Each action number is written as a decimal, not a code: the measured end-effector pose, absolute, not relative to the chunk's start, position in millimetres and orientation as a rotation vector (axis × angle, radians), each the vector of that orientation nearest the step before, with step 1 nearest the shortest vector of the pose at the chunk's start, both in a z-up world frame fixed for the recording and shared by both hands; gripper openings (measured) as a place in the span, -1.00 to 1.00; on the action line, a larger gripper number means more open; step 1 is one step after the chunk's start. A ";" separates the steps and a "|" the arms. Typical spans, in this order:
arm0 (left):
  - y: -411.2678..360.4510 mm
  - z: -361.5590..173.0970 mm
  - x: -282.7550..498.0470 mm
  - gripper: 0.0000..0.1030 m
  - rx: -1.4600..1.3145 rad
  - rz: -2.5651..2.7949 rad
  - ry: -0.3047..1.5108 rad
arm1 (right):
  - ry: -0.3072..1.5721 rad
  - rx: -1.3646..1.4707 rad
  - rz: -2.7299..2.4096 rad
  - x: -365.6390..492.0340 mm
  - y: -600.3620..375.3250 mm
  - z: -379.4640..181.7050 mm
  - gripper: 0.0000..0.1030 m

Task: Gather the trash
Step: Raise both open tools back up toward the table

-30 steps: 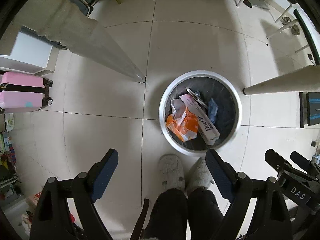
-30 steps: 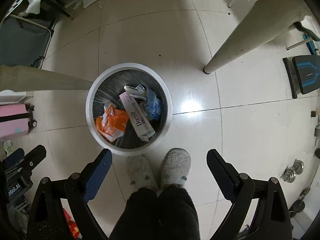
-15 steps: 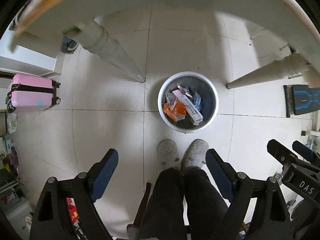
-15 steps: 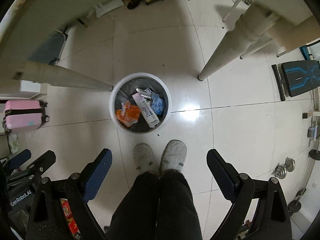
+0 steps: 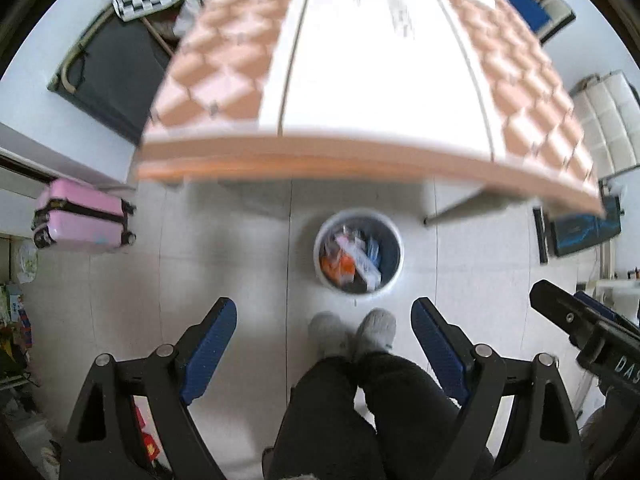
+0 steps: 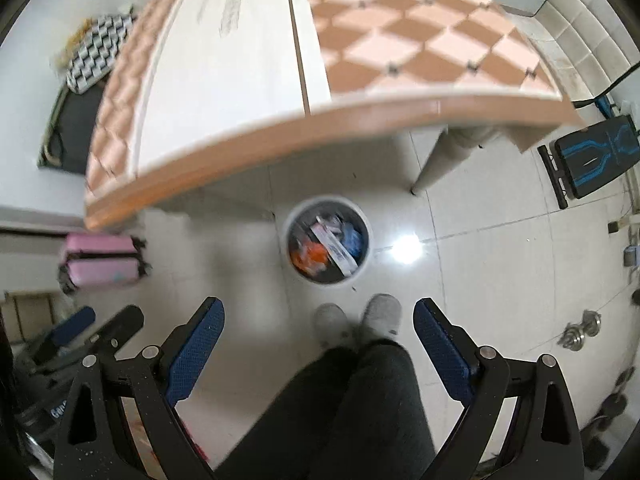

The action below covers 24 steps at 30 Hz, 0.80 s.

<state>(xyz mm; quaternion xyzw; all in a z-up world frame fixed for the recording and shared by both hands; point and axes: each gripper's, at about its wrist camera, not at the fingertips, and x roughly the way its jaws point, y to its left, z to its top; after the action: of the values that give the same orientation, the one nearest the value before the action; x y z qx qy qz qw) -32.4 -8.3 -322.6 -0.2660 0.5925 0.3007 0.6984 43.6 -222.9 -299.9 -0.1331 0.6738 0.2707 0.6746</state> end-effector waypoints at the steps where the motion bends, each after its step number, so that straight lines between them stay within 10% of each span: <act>1: -3.6 -317.0 -26.8 0.73 -0.590 0.680 1.304 | 1.509 -0.269 0.611 55.3 -216.6 -289.5 0.88; 24: 257.5 -316.7 334.8 0.73 -0.849 0.843 1.226 | 1.524 -0.059 0.504 506.6 10.1 -318.4 0.88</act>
<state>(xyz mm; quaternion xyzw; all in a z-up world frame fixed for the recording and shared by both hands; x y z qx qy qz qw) 334.8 257.5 -316.7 -0.3747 0.5407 0.3718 0.6550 506.6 10.1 -318.4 -0.0265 0.6825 0.2258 0.6946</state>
